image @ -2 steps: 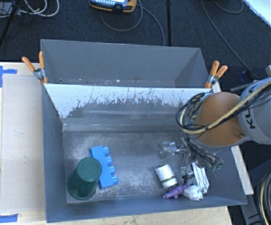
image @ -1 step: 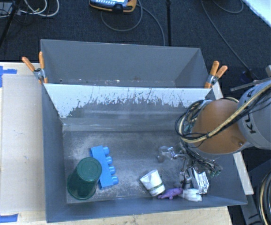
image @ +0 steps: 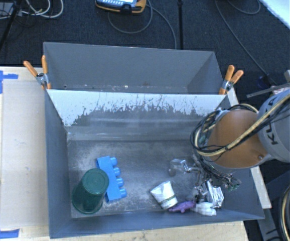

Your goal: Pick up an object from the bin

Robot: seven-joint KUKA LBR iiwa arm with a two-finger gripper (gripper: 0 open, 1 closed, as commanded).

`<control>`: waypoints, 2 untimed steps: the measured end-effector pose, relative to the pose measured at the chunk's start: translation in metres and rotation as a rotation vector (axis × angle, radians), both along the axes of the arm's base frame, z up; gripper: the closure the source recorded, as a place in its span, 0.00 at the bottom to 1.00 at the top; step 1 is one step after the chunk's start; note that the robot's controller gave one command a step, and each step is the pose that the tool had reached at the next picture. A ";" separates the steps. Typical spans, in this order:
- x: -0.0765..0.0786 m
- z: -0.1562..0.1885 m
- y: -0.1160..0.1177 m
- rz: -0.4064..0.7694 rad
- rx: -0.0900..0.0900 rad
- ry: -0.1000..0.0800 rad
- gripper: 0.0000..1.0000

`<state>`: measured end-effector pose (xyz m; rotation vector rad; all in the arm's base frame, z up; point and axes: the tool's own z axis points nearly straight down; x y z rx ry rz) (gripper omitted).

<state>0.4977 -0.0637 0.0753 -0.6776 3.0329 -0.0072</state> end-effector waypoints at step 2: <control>-0.006 -0.006 0.061 0.055 -0.001 0.000 1.00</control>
Offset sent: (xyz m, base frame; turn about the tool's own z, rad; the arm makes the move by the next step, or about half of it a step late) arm -0.0057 0.0596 -0.0053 -0.0524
